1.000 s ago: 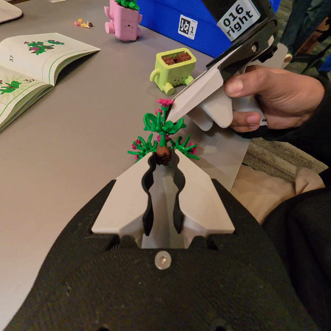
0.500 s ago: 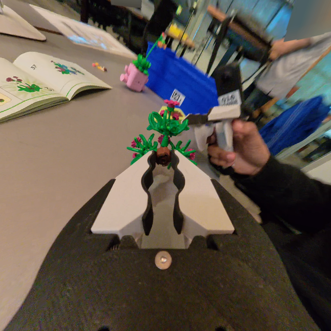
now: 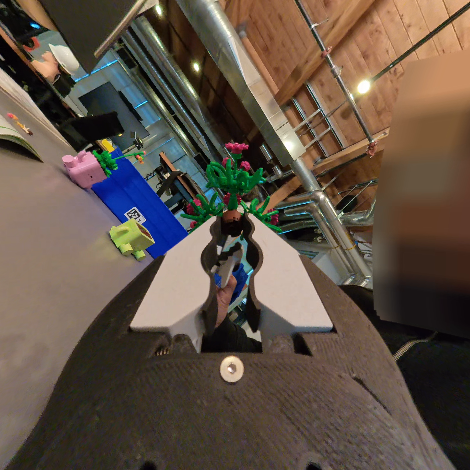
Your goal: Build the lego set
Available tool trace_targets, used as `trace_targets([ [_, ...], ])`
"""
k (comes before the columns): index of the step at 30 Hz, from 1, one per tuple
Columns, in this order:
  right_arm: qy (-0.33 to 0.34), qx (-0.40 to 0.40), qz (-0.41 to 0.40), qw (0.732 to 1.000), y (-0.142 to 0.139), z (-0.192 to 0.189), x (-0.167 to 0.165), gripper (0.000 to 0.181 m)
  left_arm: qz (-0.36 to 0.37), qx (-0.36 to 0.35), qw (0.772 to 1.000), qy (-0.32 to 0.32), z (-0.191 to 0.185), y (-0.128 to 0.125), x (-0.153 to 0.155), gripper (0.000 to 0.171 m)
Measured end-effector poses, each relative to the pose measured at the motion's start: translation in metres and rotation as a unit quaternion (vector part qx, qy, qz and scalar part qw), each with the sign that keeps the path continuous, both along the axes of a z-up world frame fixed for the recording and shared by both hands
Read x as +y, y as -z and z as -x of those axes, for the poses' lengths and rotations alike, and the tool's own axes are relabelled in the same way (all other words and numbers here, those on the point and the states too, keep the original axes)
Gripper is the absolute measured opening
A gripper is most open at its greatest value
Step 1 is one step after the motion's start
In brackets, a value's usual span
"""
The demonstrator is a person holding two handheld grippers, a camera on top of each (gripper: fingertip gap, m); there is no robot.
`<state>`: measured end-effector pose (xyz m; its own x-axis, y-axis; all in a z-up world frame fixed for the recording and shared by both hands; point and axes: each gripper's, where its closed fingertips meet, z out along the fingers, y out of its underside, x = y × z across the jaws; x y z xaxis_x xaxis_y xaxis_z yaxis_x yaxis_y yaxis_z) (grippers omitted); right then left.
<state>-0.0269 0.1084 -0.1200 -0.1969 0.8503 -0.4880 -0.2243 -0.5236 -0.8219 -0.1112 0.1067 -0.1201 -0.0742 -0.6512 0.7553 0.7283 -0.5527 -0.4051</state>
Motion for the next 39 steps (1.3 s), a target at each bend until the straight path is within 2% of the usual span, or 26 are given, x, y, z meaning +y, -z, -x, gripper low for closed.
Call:
trace_targets([
  [3, 0.034, -0.034, -0.072, 0.996, 0.003, 0.007, -0.012, 0.036, -0.03, -0.005, 0.999, 0.015, -0.004, -0.007, -0.007, 0.013],
  [6, 0.072, -0.073, -0.152, 0.983, 0.008, 0.014, -0.023, 0.039, -0.044, -0.065, 0.993, 0.088, -0.009, -0.015, -0.017, 0.013],
  [11, 0.116, -0.089, -0.229, 0.962, 0.009, 0.015, -0.029, 0.039, -0.073, -0.063, 0.987, 0.13, -0.024, -0.018, -0.029, 0.013],
  [14, 0.136, -0.073, -0.231, 0.961, 0.004, 0.008, -0.025, 0.038, -0.078, -0.066, 0.984, 0.145, -0.027, -0.02, -0.031, 0.013],
  [21, 0.122, -0.039, -0.196, 0.972, -0.004, 0.002, -0.026, 0.038, -0.095, -0.069, 0.978, 0.172, -0.031, -0.023, -0.039, 0.013],
  [28, 0.102, -0.014, -0.158, 0.982, -0.008, 0.0, -0.026, 0.039, -0.131, -0.093, 0.953, 0.255, -0.04, -0.031, -0.063, 0.012],
  [39, 0.078, -0.005, -0.157, 0.984, -0.009, 0.002, -0.034, 0.04, -0.138, -0.103, 0.948, 0.266, -0.039, -0.033, -0.067, 0.012],
])
